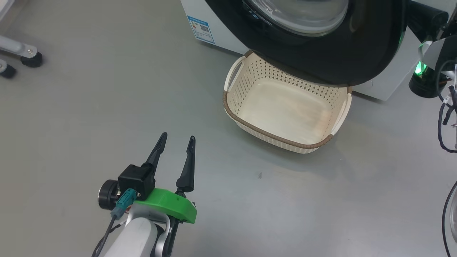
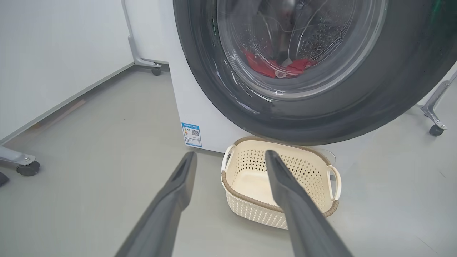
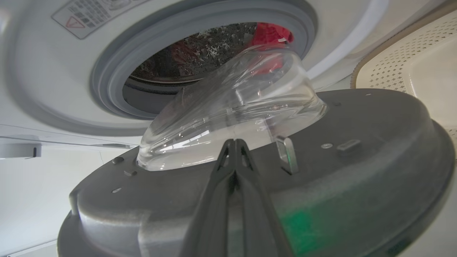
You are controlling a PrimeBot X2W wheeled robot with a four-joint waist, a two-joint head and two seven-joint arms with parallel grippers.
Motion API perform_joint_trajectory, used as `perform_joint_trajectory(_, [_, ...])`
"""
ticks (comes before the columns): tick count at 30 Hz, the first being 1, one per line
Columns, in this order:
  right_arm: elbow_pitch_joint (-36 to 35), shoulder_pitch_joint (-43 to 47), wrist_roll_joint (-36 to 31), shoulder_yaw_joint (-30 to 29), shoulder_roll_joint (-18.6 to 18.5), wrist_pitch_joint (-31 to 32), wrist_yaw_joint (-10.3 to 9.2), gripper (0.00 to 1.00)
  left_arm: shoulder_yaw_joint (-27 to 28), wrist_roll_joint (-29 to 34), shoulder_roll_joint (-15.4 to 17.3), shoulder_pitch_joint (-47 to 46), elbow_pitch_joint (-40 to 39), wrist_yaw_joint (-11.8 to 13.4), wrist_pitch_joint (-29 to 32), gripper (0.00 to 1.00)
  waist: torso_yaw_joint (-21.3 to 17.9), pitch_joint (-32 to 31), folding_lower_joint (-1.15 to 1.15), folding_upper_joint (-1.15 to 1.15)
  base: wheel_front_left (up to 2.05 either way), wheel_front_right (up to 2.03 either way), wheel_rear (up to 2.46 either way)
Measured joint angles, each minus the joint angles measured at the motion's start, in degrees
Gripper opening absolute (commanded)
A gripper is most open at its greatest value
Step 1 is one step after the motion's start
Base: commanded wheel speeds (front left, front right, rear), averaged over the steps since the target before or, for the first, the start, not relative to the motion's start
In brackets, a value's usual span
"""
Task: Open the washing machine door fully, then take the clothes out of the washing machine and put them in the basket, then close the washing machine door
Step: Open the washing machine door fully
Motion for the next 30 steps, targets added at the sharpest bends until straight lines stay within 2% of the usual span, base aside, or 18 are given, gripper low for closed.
perform_joint_trajectory(24, [-0.11, 1.13, 0.26, -0.21, 0.13, 0.45, 0.18, 0.00, 0.07, 0.65, 0.01, 0.04, -0.05, 0.00, 0.00, 1.00, -0.60, -0.62, 0.00, 0.00, 0.00, 0.00, 0.00])
perform_joint_trajectory(26, [-0.38, 1.15, 0.24, -0.43, 0.09, -0.33, 0.97, 0.00, 0.15, 0.66, 0.01, 0.04, -0.05, 0.00, 0.00, 1.00, -0.67, -0.74, 0.00, 0.00, 0.00, 0.00, 0.00])
perform_joint_trajectory(30, [-1.59, 1.26, -0.46, -0.82, -0.92, -2.88, 4.39, 0.00, 0.54, 0.81, 0.02, 0.05, 0.03, 0.00, 0.00, 1.00, -0.88, -1.18, 0.00, 0.00, 0.00, 0.00, 0.00])
